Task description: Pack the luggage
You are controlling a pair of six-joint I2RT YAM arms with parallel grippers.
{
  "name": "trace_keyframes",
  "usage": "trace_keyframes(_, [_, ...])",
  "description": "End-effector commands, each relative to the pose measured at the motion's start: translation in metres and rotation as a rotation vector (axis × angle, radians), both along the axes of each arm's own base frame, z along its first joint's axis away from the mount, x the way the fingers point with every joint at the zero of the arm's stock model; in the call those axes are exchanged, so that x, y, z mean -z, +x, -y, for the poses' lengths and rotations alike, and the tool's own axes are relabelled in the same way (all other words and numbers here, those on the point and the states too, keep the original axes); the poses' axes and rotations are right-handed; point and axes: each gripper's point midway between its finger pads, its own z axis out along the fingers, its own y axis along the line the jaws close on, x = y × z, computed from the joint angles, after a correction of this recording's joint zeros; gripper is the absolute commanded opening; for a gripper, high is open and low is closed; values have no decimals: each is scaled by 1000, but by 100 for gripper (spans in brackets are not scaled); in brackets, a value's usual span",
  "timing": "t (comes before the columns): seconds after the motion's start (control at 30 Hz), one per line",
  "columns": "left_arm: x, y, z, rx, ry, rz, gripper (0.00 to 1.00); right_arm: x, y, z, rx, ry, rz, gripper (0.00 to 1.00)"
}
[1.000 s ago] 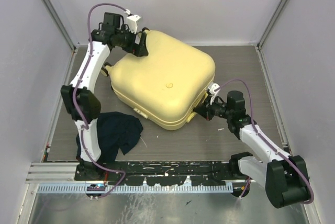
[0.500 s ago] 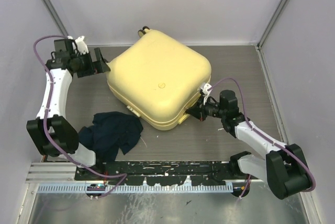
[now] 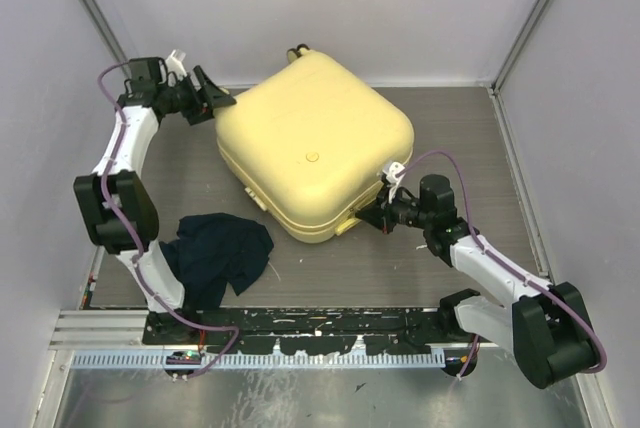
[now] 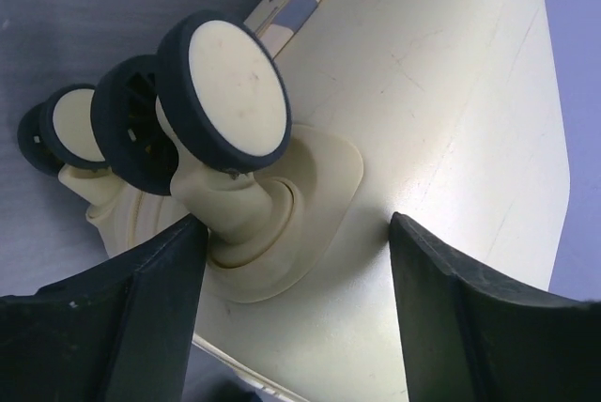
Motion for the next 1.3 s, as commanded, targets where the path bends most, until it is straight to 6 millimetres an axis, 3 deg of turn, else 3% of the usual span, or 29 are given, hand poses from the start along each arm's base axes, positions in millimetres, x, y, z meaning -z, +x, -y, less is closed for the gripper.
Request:
trace_keyframes(0.0, [3,7,107,333,-21,71,65,-20,8,1,42,32,88,1])
trace_keyframes(0.1, [-4,15,117,401,62,131,69,-20,13,0,74,46,72,1])
trace_keyframes(0.17, [-15,19,105,396,156,182,75,-21,18,-3,92,45,80,1])
trace_keyframes(0.27, [-50,16,81,370,352,328,84,-27,29,-6,134,45,104,1])
trace_keyframes(0.33, [-72,4,71,355,439,415,89,-31,33,-8,149,47,120,1])
trace_keyframes(0.43, [-84,-38,79,465,534,515,94,-34,35,-12,163,48,124,1])
trace_keyframes(0.6, [-73,-124,128,729,696,672,98,-30,38,-9,204,37,110,1])
trace_keyframes(0.67, [-69,-153,155,790,735,711,97,-25,40,-7,228,27,83,1])
trace_keyframes(0.7, [-68,-172,178,844,748,753,97,-23,41,-6,240,26,72,1])
trace_keyframes(0.8, [-57,-205,211,936,841,851,98,-21,41,-4,258,26,62,1])
trace_keyframes(0.93, [-40,-223,238,1027,964,978,99,-22,43,-2,269,20,68,1])
trace_keyframes(1.07, [-23,-220,256,1049,1080,1033,98,-23,43,-2,265,9,78,1])
trace_keyframes(1.17, [-8,-206,255,1017,1189,1049,100,-22,44,3,279,-4,74,1])
trace_keyframes(1.27, [5,-200,244,1000,1269,1077,95,-22,46,13,308,-20,60,1])
